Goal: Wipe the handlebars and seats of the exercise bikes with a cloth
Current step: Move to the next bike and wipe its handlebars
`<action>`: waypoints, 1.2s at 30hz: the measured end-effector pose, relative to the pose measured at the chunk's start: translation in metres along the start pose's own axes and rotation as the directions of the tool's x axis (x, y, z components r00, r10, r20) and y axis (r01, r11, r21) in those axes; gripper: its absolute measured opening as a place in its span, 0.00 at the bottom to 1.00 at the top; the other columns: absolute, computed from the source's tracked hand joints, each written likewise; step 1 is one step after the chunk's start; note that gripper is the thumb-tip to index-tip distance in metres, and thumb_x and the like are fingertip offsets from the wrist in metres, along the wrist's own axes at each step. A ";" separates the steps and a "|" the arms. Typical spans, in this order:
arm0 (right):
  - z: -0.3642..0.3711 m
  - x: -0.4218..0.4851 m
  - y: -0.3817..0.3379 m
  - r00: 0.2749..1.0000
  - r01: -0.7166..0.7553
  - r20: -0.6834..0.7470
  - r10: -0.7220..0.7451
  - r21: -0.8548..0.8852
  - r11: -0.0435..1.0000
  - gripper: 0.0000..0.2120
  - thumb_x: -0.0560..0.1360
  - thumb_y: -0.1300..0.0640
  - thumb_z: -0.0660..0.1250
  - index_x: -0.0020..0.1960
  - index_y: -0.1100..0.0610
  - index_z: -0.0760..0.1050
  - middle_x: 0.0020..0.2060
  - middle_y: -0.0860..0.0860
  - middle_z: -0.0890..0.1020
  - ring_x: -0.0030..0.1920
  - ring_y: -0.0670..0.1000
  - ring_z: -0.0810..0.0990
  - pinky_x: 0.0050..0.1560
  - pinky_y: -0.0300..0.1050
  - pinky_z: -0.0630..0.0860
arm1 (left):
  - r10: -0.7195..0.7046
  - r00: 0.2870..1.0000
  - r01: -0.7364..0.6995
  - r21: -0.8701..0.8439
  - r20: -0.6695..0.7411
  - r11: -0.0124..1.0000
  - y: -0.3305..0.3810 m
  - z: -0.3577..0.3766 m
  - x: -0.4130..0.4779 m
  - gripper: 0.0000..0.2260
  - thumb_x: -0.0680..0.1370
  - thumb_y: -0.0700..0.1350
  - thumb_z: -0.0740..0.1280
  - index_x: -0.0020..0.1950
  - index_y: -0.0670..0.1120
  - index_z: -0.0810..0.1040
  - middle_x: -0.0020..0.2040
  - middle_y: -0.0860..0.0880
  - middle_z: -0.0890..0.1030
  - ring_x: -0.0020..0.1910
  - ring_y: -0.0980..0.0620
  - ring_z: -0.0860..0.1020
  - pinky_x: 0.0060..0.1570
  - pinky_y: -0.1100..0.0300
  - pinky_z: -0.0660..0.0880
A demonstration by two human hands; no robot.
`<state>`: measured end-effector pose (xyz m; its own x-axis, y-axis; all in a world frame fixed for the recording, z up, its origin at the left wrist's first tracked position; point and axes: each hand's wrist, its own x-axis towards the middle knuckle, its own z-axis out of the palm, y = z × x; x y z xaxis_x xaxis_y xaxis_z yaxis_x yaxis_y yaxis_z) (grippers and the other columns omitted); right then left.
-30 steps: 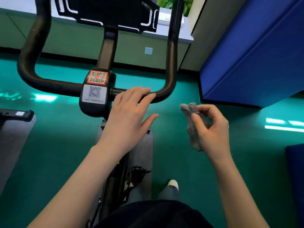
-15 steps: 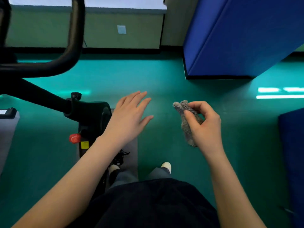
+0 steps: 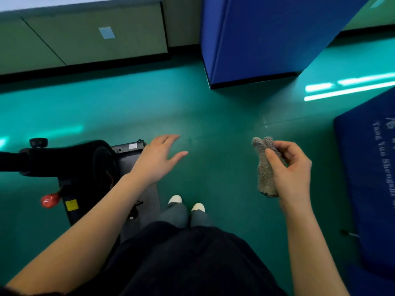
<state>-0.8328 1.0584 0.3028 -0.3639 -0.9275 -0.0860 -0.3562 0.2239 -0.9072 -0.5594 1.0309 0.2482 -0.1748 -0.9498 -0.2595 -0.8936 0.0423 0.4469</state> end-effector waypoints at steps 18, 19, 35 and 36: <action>0.170 0.158 -0.114 0.883 0.299 0.391 -0.261 -0.037 0.954 0.04 0.74 0.62 0.69 0.47 0.55 0.77 0.40 0.40 0.79 0.42 0.34 0.76 0.46 0.26 0.69 | -0.277 0.959 0.278 0.016 -0.057 0.961 -0.120 -0.028 0.136 0.27 0.78 0.59 0.60 0.73 0.47 0.64 0.72 0.47 0.66 0.70 0.47 0.64 0.67 0.50 0.61; 0.177 0.166 -0.118 0.877 0.303 0.400 -0.264 -0.036 0.952 0.04 0.74 0.62 0.69 0.47 0.54 0.77 0.40 0.40 0.79 0.42 0.35 0.76 0.47 0.27 0.69 | -0.272 0.959 0.274 0.014 -0.080 0.962 -0.120 -0.036 0.145 0.27 0.78 0.59 0.60 0.73 0.47 0.64 0.72 0.47 0.66 0.71 0.47 0.64 0.67 0.50 0.61; 0.269 0.353 -0.164 0.796 0.297 0.540 -0.273 0.045 0.954 0.07 0.73 0.63 0.69 0.44 0.52 0.77 0.41 0.44 0.81 0.44 0.45 0.78 0.50 0.40 0.74 | -0.389 0.877 0.387 -0.063 -0.283 0.920 -0.123 -0.118 0.296 0.29 0.77 0.60 0.60 0.73 0.47 0.63 0.73 0.47 0.64 0.72 0.46 0.61 0.68 0.49 0.59; 0.273 0.371 -0.168 0.789 0.302 0.550 -0.275 0.044 0.952 0.07 0.73 0.63 0.69 0.44 0.52 0.76 0.41 0.43 0.81 0.44 0.45 0.78 0.50 0.40 0.74 | -0.389 0.876 0.386 -0.069 -0.285 0.920 -0.119 -0.123 0.312 0.29 0.77 0.60 0.60 0.74 0.47 0.63 0.73 0.47 0.64 0.72 0.47 0.61 0.68 0.49 0.59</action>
<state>-0.6727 0.5952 0.3106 0.2841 -0.9578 -0.0442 -0.4114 -0.0801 -0.9079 -0.4569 0.6915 0.2198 0.3127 -0.9368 -0.1568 -0.8608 -0.3493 0.3701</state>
